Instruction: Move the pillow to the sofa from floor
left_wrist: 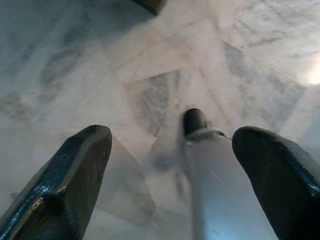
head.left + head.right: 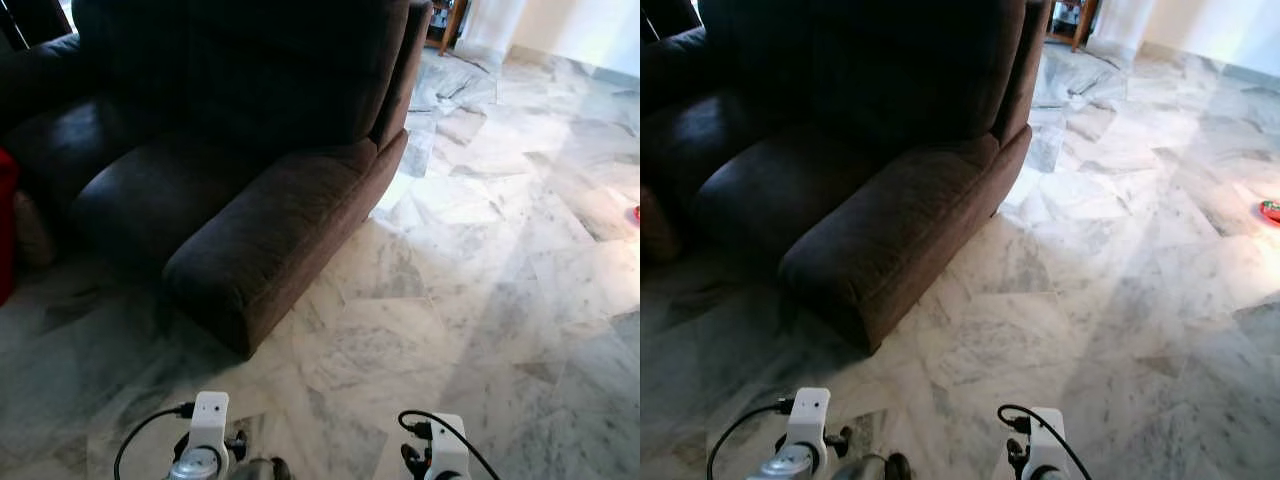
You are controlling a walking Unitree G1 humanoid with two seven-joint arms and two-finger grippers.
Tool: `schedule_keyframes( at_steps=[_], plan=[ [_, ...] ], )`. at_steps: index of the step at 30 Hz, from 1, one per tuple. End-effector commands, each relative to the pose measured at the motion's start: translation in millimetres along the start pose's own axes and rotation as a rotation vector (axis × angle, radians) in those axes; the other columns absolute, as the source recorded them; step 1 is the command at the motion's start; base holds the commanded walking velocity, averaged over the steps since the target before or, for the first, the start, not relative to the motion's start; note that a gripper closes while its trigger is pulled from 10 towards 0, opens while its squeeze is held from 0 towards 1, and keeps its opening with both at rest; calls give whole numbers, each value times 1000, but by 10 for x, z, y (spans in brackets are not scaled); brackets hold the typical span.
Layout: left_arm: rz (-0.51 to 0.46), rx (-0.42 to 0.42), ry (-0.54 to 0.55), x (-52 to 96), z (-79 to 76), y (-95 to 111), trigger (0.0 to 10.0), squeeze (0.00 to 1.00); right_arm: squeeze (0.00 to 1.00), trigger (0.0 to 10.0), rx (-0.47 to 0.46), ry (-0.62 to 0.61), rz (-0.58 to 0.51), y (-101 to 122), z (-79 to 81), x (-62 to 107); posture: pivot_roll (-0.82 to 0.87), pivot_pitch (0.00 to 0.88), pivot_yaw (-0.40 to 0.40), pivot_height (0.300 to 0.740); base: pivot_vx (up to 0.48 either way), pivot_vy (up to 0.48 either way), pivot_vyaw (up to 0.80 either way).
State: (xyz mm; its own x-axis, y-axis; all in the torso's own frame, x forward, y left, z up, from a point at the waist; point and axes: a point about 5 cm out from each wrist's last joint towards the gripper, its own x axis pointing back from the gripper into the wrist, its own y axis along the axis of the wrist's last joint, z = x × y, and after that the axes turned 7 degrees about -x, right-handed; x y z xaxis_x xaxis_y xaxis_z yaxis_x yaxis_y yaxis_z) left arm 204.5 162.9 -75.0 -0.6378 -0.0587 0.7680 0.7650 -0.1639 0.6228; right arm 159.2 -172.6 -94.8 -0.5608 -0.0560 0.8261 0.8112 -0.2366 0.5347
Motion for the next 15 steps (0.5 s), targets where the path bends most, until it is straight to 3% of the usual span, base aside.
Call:
schedule_keyframes(
  at_steps=[1, 15],
  plan=[
    [37, 0, 6, 14, 36, -95, 10000, 0, 0, 10000, -9, 0, 5, -14, 22, -3, 2, 106, -7, 719, 0, 352, 0],
    [39, 4, 6, 16, 46, -102, 10000, 0, 0, 10000, 0, 7, 6, -13, 31, -4, -1, 109, -8, 719, 0, 355, 0]
  ],
)
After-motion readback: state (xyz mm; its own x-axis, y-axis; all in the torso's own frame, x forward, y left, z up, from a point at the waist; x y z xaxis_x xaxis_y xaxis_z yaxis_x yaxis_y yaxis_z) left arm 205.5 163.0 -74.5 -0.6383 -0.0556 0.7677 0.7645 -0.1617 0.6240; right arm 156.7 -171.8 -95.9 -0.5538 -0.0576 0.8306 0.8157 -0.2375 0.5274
